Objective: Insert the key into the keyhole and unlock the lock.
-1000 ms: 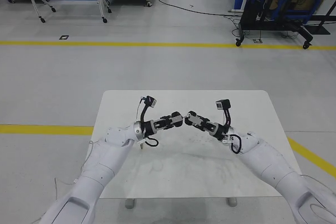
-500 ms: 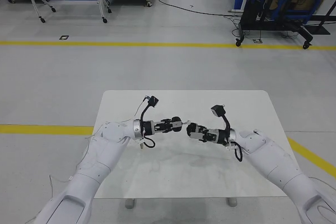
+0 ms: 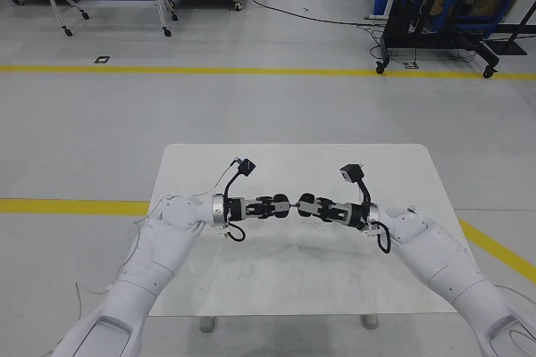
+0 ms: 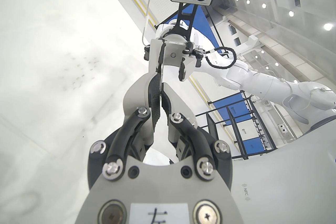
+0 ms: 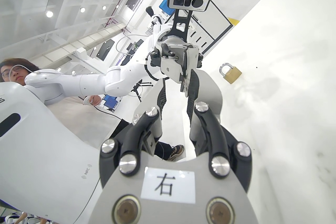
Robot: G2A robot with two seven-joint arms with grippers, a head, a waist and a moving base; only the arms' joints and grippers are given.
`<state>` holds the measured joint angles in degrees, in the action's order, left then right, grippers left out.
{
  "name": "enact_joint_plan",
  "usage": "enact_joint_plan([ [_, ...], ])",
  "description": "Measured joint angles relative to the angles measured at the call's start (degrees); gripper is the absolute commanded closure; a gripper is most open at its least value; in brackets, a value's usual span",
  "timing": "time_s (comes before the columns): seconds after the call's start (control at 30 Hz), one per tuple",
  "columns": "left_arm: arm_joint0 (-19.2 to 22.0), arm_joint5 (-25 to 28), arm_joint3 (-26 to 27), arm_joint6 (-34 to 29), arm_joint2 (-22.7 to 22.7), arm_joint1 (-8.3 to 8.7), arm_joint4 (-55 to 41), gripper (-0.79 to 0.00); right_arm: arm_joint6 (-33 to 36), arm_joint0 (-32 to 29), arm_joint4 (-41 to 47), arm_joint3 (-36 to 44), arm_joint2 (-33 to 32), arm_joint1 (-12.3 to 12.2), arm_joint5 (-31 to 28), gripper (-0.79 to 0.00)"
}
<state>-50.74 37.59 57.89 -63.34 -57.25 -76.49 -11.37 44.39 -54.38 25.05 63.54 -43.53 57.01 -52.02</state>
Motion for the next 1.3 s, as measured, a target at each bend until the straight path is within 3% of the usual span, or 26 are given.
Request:
enact_joint_plan([
  [0.07, -0.10, -0.10, 0.31, 0.02, 0.09, 0.10, -0.04, 0.000, 0.25, -0.05, -0.01, 0.12, -0.10, 0.14, 0.45, -0.123],
  [0.13, -0.12, -0.28, 0.52, -0.06, 0.24, 0.18, 0.06, 0.000, 0.44, -0.11, 0.08, 0.10, -0.24, 0.25, 0.56, 0.000],
  [0.5, -0.08, -0.24, 1.33, 0.30, 0.31, 0.70, -0.22, 0.000, 1.06, -0.73, 0.48, -0.75, -1.36, 0.82, 0.47, 0.000],
  [0.53, -0.10, -0.23, 1.36, 0.44, 0.27, 0.76, -0.08, -0.172, 1.16, -0.77, 0.48, -0.77, -1.45, 0.86, 0.45, 0.000],
  [0.57, -0.15, -0.21, 1.44, 0.78, 0.17, 0.83, 0.06, -0.785, 1.21, -0.85, 0.50, -0.78, -1.59, 0.91, 0.35, 0.000],
  [0.73, -0.66, 0.81, 2.43, 3.90, -1.53, 1.31, -0.33, -0.785, -0.71, -1.42, 0.69, -0.52, -2.57, 1.22, -1.88, 0.000],
  [0.93, -4.51, 4.32, 7.94, 7.83, -10.27, 3.90, 0.02, -0.785, -7.21, -2.31, -4.31, -0.15, -4.97, 1.61, -6.06, 0.000],
  [1.03, -9.38, 3.81, 13.84, 9.47, -16.59, 5.86, 4.52, -0.785, -12.81, -3.23, -9.48, 1.21, -6.92, 1.88, -6.00, 0.000],
  [1.17, -19.77, -0.81, 25.35, 13.77, -26.15, 8.32, 17.30, -0.785, -19.45, -4.88, -14.87, 3.04, -9.57, 2.19, -5.98, 0.000],
  [1.3, -28.89, -7.07, 34.76, 17.94, -28.41, 8.99, 29.81, -0.785, -22.48, -5.55, -16.82, 3.86, -10.77, 2.58, -5.98, 0.000],
])
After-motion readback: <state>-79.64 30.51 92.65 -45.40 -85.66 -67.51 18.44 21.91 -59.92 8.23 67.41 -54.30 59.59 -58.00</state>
